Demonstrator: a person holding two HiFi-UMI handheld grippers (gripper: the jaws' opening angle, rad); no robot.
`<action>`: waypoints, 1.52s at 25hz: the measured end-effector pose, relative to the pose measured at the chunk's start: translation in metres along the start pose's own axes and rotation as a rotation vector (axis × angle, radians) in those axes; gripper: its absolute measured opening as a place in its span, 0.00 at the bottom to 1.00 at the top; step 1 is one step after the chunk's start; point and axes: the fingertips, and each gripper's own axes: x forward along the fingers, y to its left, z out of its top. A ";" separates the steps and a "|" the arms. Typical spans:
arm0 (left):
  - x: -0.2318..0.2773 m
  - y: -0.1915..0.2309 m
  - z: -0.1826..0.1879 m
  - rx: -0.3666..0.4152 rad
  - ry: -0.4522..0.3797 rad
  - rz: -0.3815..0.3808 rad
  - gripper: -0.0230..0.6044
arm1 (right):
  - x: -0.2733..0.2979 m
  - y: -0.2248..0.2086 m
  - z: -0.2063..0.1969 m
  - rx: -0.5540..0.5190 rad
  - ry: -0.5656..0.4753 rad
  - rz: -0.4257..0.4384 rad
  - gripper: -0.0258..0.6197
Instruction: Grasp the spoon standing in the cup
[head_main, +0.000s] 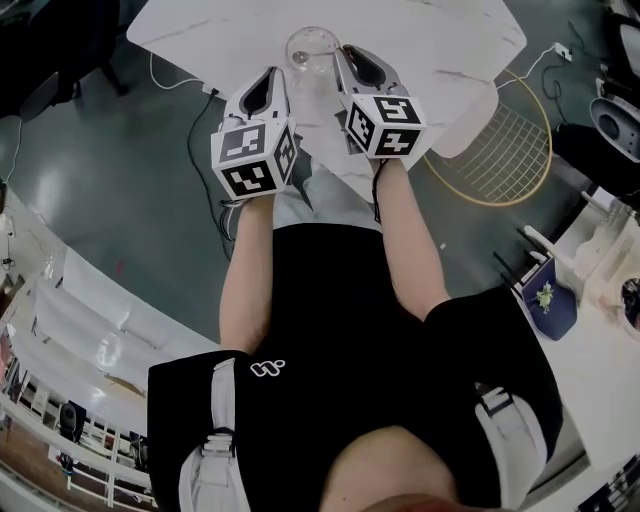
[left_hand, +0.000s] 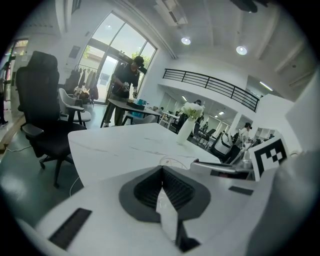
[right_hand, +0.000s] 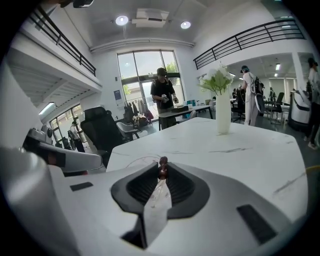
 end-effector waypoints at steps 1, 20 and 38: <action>-0.002 -0.002 0.002 0.000 -0.007 0.003 0.06 | -0.002 0.001 0.003 -0.007 -0.005 0.005 0.13; -0.084 -0.055 0.042 0.008 -0.283 0.115 0.06 | -0.129 0.007 0.111 -0.129 -0.388 0.150 0.11; -0.131 -0.129 0.106 0.197 -0.472 0.107 0.06 | -0.204 -0.002 0.174 -0.194 -0.600 0.200 0.11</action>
